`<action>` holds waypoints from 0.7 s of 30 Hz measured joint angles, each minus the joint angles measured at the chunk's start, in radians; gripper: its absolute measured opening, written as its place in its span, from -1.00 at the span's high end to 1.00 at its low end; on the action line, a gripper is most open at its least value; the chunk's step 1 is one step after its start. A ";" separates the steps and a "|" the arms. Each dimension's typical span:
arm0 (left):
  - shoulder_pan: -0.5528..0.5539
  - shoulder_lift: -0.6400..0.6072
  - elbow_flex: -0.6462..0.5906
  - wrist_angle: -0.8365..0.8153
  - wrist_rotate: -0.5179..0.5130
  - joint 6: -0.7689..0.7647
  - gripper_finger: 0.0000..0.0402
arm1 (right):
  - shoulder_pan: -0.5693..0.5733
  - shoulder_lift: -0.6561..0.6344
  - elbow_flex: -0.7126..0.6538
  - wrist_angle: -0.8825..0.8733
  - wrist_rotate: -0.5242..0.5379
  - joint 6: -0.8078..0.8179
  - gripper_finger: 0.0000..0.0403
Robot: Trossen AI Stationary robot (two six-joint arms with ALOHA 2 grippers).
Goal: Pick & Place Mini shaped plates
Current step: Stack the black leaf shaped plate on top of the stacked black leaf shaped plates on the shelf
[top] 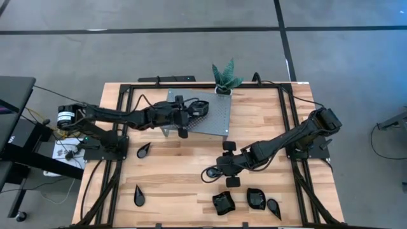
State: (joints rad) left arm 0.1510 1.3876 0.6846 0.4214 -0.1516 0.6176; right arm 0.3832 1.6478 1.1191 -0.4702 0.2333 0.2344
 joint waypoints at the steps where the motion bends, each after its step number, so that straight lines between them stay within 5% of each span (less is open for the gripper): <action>1: -0.014 -0.001 0.000 0.004 -0.032 0.027 0.52 | 0.000 0.000 0.000 -0.001 0.000 0.000 0.32; 10: -0.075 -0.019 0.000 0.013 -0.252 0.110 0.48 | 0.000 0.000 0.000 0.000 0.000 0.002 0.33; 15: -0.108 -0.020 0.000 0.017 -0.240 0.059 0.48 | 0.003 0.000 0.000 0.000 0.000 0.003 0.33; 21: -0.282 -0.024 0.000 0.060 -0.128 -0.064 0.48 | 0.003 0.000 0.000 0.035 0.000 0.003 0.34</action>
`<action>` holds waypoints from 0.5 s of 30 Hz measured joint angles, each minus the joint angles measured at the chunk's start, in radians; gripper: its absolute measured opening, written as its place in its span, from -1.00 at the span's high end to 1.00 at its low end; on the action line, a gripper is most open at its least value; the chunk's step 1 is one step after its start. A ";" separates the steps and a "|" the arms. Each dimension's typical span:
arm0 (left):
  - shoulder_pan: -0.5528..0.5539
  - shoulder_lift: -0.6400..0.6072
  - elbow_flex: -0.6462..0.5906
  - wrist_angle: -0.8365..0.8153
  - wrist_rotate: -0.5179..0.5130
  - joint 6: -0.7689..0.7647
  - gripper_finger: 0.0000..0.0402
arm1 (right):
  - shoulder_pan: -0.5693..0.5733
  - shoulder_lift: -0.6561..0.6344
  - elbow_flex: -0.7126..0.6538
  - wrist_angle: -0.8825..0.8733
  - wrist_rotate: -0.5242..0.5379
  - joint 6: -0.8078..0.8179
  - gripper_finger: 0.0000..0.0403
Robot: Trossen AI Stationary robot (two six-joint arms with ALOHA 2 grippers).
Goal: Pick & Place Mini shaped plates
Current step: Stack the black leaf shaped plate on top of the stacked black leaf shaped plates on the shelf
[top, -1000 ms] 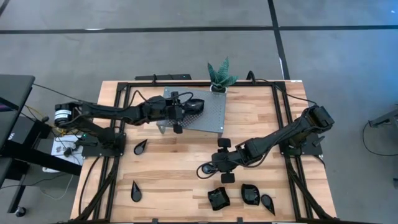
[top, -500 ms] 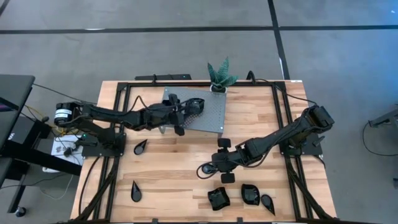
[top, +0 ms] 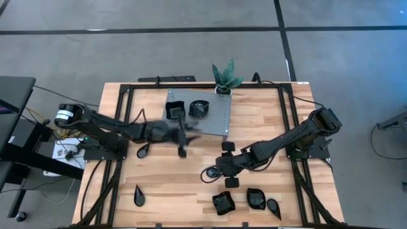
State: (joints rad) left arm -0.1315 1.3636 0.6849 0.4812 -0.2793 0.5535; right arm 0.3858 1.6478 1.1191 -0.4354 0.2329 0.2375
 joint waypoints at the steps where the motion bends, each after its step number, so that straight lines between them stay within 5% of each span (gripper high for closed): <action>1: -0.034 0.000 0.000 -0.001 0.018 -0.027 0.48 | 0.000 0.000 0.000 0.016 0.000 0.000 0.34; 9: -0.245 0.000 0.000 -0.001 0.027 -0.267 0.48 | 0.013 0.007 0.000 0.092 -0.013 0.011 0.34; 15: -0.329 0.000 0.000 -0.002 0.026 -0.274 0.48 | 0.035 0.007 0.000 0.085 -0.199 0.278 0.34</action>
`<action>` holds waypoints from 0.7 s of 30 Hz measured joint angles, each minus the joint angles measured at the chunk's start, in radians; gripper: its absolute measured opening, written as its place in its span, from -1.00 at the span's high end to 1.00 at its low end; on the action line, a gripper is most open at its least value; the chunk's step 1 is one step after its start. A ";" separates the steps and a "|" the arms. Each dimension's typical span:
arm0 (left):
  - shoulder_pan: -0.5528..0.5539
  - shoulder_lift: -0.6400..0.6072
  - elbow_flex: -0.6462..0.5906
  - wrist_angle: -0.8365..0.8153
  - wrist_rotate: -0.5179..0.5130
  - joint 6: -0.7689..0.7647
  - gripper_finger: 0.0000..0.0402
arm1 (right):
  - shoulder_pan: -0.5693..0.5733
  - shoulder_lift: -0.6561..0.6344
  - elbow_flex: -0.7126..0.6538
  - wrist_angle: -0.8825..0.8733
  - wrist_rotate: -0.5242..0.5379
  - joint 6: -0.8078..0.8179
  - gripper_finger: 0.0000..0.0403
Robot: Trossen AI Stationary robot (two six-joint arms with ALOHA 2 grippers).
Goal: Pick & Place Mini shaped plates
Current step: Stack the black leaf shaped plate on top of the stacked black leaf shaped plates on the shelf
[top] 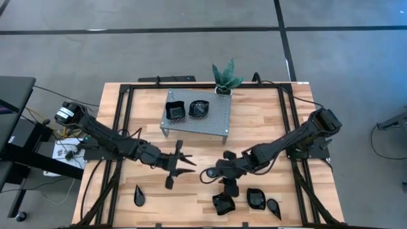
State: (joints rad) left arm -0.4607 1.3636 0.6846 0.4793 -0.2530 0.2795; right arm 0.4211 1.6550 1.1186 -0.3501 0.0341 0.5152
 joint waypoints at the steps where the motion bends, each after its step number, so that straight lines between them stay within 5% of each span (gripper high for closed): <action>1: -0.007 0.000 0.000 0.000 0.000 0.000 0.48 | 0.007 0.000 0.000 -0.002 -0.034 0.047 0.34; 10: -0.022 0.000 0.000 0.000 -0.001 0.000 0.48 | 0.138 0.003 0.000 -0.036 -0.105 0.253 0.36; 18: -0.018 0.000 0.000 0.000 -0.001 0.000 0.48 | 0.150 0.003 0.000 0.025 -0.052 0.202 0.36; 21: -0.018 0.000 0.000 0.000 -0.001 0.000 0.48 | 0.139 0.003 0.000 0.020 -0.025 0.321 0.37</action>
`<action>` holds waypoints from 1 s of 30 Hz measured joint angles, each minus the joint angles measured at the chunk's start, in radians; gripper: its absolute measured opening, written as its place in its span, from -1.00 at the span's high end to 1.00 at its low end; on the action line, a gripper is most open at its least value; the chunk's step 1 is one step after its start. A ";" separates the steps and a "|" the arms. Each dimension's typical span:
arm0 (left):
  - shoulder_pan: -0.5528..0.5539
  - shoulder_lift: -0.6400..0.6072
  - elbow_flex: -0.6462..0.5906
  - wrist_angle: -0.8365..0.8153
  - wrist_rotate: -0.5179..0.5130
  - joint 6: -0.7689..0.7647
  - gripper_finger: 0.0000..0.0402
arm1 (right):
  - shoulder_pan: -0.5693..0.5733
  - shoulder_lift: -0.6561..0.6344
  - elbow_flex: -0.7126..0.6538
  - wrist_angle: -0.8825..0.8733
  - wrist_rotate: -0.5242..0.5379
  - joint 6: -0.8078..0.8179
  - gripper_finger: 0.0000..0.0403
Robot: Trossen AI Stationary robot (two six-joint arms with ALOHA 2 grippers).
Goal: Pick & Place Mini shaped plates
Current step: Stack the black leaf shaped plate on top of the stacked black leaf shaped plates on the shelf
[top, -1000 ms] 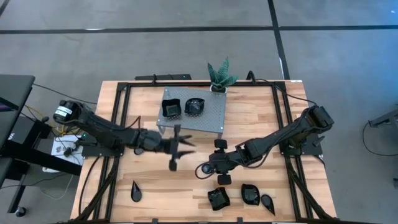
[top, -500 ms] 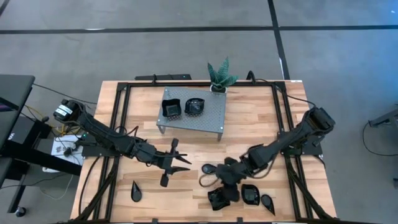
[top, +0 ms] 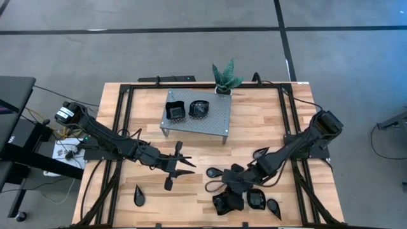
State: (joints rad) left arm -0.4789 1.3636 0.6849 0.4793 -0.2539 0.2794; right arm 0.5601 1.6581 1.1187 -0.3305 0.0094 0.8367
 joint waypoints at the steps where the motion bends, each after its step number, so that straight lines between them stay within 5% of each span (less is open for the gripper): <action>1: 0.000 0.000 0.000 0.000 0.000 0.000 0.48 | 0.000 0.000 0.000 -0.009 -0.001 0.027 0.37; 12: 0.000 0.000 0.000 0.000 0.000 0.000 0.48 | 0.094 0.000 0.000 -0.253 -0.012 0.400 0.37; 30: 0.000 0.000 0.000 0.000 0.000 0.003 0.48 | 0.210 0.001 0.000 -0.312 0.105 0.749 0.36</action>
State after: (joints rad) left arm -0.4789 1.3636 0.6849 0.4794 -0.2539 0.2825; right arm 0.7703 1.6595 1.1187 -0.6425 0.1147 1.5857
